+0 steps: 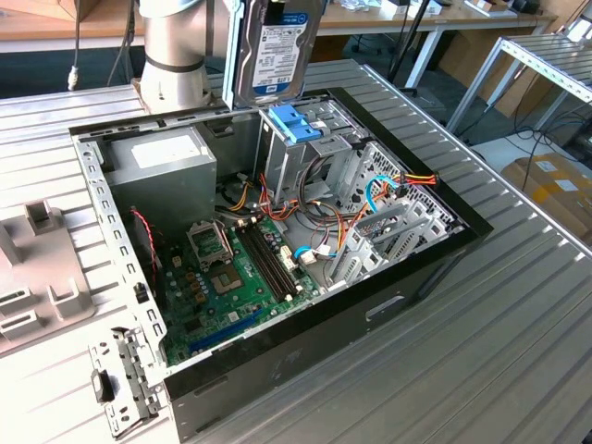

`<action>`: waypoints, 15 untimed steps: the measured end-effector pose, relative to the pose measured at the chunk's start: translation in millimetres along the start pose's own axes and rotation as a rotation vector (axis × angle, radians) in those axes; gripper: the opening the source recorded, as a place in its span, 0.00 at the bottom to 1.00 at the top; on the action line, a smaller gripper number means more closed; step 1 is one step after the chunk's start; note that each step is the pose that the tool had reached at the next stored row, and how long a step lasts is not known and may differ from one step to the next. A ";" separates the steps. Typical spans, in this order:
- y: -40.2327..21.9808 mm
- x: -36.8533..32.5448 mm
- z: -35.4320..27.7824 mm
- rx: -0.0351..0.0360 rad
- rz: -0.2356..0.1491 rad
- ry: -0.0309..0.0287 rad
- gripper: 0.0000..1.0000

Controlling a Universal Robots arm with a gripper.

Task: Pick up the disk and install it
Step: 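Pick up the disk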

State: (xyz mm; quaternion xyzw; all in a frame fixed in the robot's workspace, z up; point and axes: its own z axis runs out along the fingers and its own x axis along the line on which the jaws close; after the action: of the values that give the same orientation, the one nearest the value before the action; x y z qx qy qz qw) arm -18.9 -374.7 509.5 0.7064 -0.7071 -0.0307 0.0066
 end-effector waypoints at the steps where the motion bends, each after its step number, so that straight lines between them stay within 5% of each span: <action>1: -1.0 0.5 -0.1 -0.0001 0.000 0.0000 0.36; 15: -17.7 8.1 -0.9 -0.0014 0.000 0.0000 0.36</action>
State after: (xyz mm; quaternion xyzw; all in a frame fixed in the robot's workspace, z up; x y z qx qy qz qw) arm -1.2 -382.8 509.3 0.7064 -0.7071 -0.0312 0.0070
